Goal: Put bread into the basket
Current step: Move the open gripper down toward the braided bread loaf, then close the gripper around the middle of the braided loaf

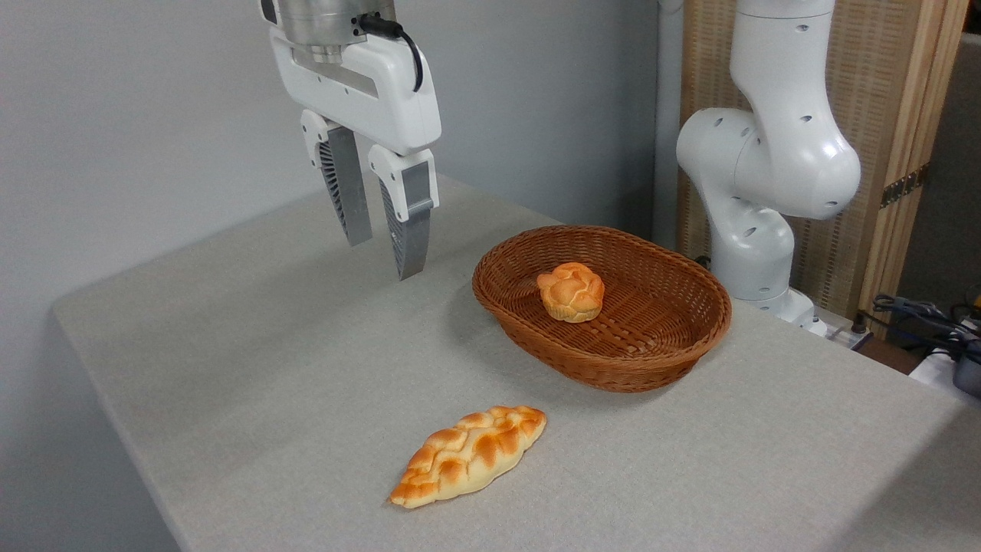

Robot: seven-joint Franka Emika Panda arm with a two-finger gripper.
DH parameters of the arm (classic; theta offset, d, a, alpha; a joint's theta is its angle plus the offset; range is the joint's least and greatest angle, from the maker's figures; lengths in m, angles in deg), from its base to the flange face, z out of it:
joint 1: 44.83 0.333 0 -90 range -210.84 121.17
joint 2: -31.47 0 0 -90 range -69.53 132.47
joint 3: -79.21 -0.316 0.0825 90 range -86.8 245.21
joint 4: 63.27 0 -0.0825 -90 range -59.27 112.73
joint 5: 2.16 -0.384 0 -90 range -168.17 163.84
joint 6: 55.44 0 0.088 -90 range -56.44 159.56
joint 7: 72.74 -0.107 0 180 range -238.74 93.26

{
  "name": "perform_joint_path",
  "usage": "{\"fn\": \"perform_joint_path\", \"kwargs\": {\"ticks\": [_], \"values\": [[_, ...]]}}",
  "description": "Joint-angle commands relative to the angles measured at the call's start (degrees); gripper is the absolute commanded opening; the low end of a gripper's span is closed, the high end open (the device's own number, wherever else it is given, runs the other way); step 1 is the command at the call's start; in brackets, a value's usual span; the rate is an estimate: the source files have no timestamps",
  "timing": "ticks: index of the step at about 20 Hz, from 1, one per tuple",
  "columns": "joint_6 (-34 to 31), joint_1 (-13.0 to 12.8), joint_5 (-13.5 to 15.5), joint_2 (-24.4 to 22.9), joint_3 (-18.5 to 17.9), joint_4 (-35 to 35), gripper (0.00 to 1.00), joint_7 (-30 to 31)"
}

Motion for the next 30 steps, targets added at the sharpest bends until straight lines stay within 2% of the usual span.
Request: {"fn": "perform_joint_path", "kwargs": {"ticks": [1,11,15,19,20,22,26,30], "values": [[1.28,-0.08,-0.03,-0.31,-0.97,0.33,1.00,-0.78],[2.33,0.01,-0.03,-0.31,-0.98,0.41,1.00,-0.78],[11.19,0.01,-0.12,-1.01,-2.20,7.34,1.00,-0.70],[22.18,0.01,-0.29,-1.10,-3.52,18.14,1.00,-0.87],[25.34,0.10,-1.69,-0.75,-3.61,20.34,1.00,-0.87],[27.04,0.10,-6.34,-0.31,-4.83,23.43,1.00,-0.87],[28.09,0.01,-6.97,3.37,-5.37,25.81,1.00,-0.87],[28.53,-0.34,-7.06,4.35,-5.28,28.19,1.00,-1.05]]}}
